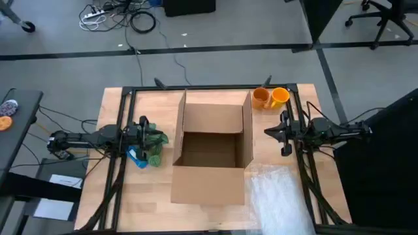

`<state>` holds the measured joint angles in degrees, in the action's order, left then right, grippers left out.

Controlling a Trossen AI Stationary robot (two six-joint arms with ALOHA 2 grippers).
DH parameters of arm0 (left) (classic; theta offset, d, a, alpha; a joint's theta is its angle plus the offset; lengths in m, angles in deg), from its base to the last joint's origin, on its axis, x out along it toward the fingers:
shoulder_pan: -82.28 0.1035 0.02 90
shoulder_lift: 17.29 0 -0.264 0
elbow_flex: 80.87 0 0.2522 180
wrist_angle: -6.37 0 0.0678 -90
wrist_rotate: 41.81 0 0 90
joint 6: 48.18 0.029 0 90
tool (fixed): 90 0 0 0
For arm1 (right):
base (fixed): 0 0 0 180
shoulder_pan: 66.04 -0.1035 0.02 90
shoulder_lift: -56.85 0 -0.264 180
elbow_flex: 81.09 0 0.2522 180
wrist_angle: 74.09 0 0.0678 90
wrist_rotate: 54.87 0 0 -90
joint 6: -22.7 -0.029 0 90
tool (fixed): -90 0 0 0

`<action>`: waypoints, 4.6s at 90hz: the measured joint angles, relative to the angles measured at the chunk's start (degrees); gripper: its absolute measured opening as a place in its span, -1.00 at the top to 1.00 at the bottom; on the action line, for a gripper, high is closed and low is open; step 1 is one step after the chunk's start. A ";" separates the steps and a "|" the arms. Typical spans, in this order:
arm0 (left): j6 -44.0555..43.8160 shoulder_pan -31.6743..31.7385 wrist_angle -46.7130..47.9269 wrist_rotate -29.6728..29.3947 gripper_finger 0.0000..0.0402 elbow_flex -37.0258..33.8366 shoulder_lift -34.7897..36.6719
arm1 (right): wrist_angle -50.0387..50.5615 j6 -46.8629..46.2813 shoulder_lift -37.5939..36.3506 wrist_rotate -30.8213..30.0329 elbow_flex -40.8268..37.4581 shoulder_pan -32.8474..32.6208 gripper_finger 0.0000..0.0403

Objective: Wrap mug

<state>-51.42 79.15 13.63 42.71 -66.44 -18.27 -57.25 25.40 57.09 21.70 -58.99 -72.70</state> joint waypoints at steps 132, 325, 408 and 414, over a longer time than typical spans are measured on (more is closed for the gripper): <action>-0.02 0.00 0.01 -0.01 0.22 0.00 0.00 | 0.00 0.02 -0.01 0.00 0.00 -0.02 0.98; -0.01 0.00 0.01 0.00 0.22 0.00 -0.01 | -1.94 15.19 -0.02 -0.20 0.00 0.00 0.98; 0.00 0.01 0.00 0.00 0.22 0.00 0.00 | -40.38 -4.20 12.15 6.88 0.07 -1.30 0.98; -0.02 0.01 0.00 0.00 0.22 0.00 -0.01 | -40.83 -6.34 16.19 8.47 0.07 -2.52 0.98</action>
<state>-51.44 79.17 13.63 42.71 -66.44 -18.28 -98.08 19.06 73.28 30.18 -58.92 -75.22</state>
